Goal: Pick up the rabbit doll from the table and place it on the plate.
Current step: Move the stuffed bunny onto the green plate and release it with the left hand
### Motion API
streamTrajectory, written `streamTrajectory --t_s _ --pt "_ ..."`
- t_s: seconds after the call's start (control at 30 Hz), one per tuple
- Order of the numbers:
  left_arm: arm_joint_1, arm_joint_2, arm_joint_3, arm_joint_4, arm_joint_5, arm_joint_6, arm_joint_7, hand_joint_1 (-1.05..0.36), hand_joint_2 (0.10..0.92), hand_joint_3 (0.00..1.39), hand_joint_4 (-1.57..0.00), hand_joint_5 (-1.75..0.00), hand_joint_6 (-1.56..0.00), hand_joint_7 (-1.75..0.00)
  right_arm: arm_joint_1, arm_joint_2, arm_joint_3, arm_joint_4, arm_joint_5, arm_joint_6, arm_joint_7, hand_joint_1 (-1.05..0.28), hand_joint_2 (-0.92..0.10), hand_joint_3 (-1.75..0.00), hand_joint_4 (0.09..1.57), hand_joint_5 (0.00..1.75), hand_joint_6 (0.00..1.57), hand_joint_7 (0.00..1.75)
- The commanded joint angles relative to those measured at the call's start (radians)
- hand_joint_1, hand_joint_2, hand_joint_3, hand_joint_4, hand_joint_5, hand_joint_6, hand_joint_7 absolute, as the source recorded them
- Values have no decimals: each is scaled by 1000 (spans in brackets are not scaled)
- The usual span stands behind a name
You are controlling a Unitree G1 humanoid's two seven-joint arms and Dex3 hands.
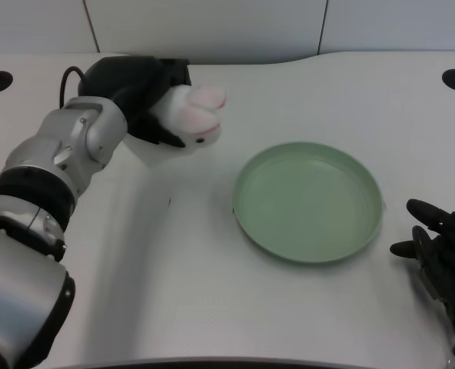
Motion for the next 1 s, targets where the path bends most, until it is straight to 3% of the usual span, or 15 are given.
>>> streamTrajectory --t_s 0.03,0.07,0.1,0.17,0.23,0.3,0.37,0.47,0.57,0.63,0.67,0.7,0.8,0.87,1.0 --pt "-41 -42 -16 -13 6 -3 -21 -92 822 271 -832 -1746 -642 -1746 1 -3 1 7 1 10 0 -391 -921 -339 810 1070 842 338" --pt "-46 -53 -19 -13 9 1 -25 -97 628 643 -841 -1746 -648 -1746 0 -4 2 8 -1 13 -1 -388 -921 -344 803 1073 842 337" --pt "-52 -74 -28 -13 14 -4 -29 -99 547 796 -844 -1746 -650 -1746 -2 -4 0 9 6 19 9 -387 -921 -346 799 1076 842 337" --pt "-62 -114 -47 -11 27 -3 -25 -94 453 897 -834 -1746 -640 -1746 -6 -6 0 13 5 15 15 -374 -921 -349 782 1066 846 337" --pt "-73 -158 -63 -5 34 11 -31 -100 445 913 -842 -1746 -649 -1746 -12 -7 -3 19 8 13 20 -359 -921 -352 787 1061 852 337" --pt "-79 -181 -70 0 33 18 -39 -122 478 869 -863 -1746 -654 -1746 -15 -7 -5 22 9 15 23 -352 -921 -352 795 1059 857 339" --pt "-84 -231 -85 9 38 15 -40 -146 500 805 -859 -1746 -668 -1746 -20 -7 -2 27 0 24 8 -361 -921 -351 796 1056 856 338" --pt "-81 -290 -117 21 59 27 -19 -180 546 715 -844 -1746 -668 -1746 -25 2 -13 34 22 17 38 -349 -921 -346 823 1072 851 338" --pt "-72 -336 -140 34 77 39 -1 -267 783 282 -737 -1720 -650 -1609 -29 6 -23 43 35 7 59 -360 -921 -307 846 1081 845 329" --pt "-71 -346 -142 39 75 45 -2 -264 838 226 -761 -1739 -642 -1710 -29 8 -28 45 42 2 72 -355 -921 -302 854 1085 849 328" --pt "-73 -351 -141 45 72 51 -11 -262 848 216 -767 -1743 -640 -1728 -29 9 -25 44 34 1 58 -354 -921 -301 856 1086 850 327" --pt "-74 -354 -140 50 70 55 -16 -259 850 191 -731 -1639 -646 -1534 -27 10 -22 43 27 1 45 -361 -921 -301 847 1081 860 332" --pt "-73 -356 -140 61 70 62 -19 -273 875 115 -706 -1438 -709 -1191 -25 14 -21 39 25 3 37 -387 -921 -296 832 1075 865 334" --pt "-73 -355 -140 64 69 65 -21 -264 892 80 -700 -1472 -689 -1295 -22 12 -17 39 18 -4 31 -378 -921 -305 820 1069 862 333" --pt "-68 -354 -136 67 65 68 -21 -250 891 61 -698 -1506 -681 -1361 -20 15 -20 36 25 5 36 -354 -921 -310 843 1084 865 335"
